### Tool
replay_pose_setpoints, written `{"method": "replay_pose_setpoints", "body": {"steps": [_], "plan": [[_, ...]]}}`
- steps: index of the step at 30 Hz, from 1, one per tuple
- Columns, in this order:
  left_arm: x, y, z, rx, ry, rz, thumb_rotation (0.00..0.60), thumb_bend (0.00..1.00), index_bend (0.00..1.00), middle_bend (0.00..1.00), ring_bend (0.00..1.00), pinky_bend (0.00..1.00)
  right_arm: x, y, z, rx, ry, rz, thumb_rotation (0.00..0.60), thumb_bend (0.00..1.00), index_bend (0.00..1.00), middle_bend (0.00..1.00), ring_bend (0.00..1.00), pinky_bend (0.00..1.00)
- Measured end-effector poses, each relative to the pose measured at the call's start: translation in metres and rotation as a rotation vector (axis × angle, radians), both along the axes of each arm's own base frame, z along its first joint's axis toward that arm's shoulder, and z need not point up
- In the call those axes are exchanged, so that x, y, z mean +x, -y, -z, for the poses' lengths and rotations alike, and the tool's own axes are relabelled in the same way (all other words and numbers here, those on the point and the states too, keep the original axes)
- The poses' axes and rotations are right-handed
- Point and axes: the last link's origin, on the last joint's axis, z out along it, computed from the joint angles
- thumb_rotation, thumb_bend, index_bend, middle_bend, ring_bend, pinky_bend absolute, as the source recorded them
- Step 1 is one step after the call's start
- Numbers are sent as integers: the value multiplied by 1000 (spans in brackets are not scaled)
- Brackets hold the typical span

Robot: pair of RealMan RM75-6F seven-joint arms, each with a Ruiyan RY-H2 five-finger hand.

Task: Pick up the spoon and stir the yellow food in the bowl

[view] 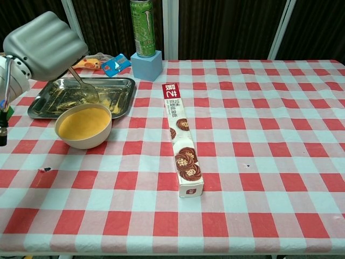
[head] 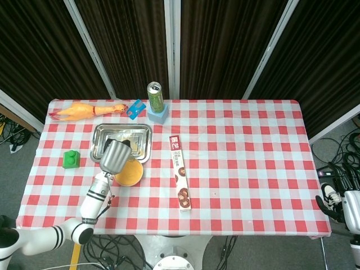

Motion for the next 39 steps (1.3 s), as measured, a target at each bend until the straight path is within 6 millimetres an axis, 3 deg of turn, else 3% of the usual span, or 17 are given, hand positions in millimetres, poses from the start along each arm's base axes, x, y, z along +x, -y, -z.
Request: {"method": "replay_pose_setpoints", "body": {"steps": [14, 20, 30, 34, 36, 39], "plan": [[-32, -55, -19, -128, 497, -422, 600, 401, 628, 915, 929, 999, -2, 2, 2, 8, 2, 6, 600, 245, 0, 133, 0, 0], [-40, -68, -21, -138, 524, -503, 600, 393, 539, 915, 929, 999, -3, 2, 2, 9, 4, 11, 600, 245, 0, 133, 0, 0], [-44, -70, -23, -146, 522, -548, 600, 367, 316, 860, 891, 990, -2, 4, 2, 12, 2, 7, 600, 245, 0, 133, 0, 0], [-45, -67, -32, -136, 589, -551, 600, 354, 298, 746, 748, 933, -2, 5, 2, 14, 3, 7, 600, 245, 0, 133, 0, 0], [-49, -64, -42, -117, 630, -539, 600, 344, 298, 650, 617, 812, -2, 5, 2, 18, 1, 11, 600, 245, 0, 132, 0, 0], [-59, -53, -60, -85, 675, -508, 600, 326, 298, 473, 412, 545, -3, 5, 2, 27, -1, 16, 600, 245, 0, 128, 0, 0]]}}
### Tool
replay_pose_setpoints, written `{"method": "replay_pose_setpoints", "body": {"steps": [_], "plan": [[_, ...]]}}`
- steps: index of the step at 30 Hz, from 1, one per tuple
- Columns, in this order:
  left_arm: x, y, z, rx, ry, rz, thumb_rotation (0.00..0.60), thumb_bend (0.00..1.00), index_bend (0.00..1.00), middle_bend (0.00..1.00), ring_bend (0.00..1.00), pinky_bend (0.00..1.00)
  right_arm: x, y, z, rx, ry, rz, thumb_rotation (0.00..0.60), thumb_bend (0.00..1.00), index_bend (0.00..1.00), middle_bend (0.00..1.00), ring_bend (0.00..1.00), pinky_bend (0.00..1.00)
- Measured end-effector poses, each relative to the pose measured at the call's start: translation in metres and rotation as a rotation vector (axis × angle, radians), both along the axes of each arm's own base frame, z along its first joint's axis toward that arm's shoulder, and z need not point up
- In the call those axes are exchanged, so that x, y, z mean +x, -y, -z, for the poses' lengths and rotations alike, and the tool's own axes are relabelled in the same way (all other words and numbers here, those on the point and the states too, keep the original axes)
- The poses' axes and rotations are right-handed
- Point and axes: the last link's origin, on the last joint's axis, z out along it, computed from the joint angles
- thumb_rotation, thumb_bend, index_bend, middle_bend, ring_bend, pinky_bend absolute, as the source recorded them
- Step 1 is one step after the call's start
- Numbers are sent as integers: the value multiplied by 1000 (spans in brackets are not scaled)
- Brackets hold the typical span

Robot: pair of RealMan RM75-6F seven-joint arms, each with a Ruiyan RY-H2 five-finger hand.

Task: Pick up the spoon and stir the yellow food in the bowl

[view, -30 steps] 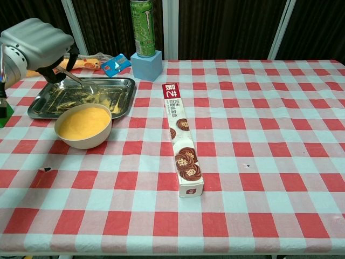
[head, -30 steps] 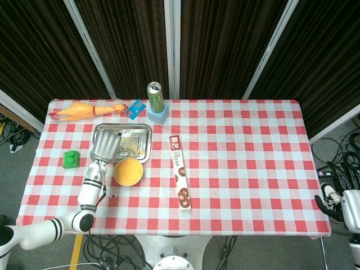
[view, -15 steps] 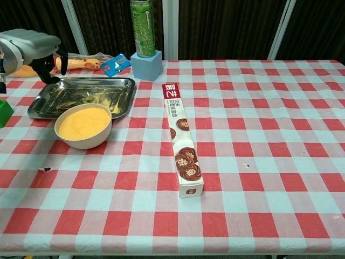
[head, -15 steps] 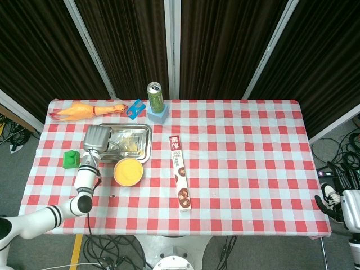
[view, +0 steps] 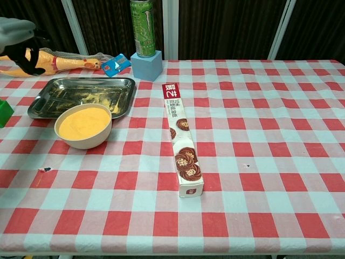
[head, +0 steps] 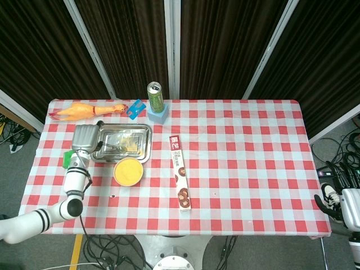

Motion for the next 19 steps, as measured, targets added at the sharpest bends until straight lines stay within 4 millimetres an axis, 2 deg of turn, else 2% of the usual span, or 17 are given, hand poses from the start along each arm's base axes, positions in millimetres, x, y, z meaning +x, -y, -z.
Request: {"method": "replay_pose_setpoints", "body": {"steps": [5, 8, 10, 15, 19], "plan": [[-25, 29, -26, 73, 42, 30, 600, 225, 298, 356, 292, 345, -2, 0, 1, 14, 5, 12, 600, 245, 0, 100, 0, 0], [-46, 56, -41, 116, 48, 58, 600, 170, 298, 325, 258, 288, -2, 2, 2, 22, 5, 10, 600, 244, 0, 86, 0, 0], [-58, 74, -49, 136, 41, 79, 600, 160, 298, 323, 252, 271, -2, 2, 4, 26, 6, 5, 600, 245, 0, 79, 0, 0], [-94, 136, -66, 173, 39, 78, 600, 159, 298, 323, 252, 269, -1, 2, 10, 38, 18, -2, 600, 245, 0, 74, 0, 0], [-107, 177, -75, 192, 39, 49, 600, 159, 298, 323, 252, 268, 0, 1, 16, 51, 22, -8, 600, 245, 0, 77, 0, 0]]}}
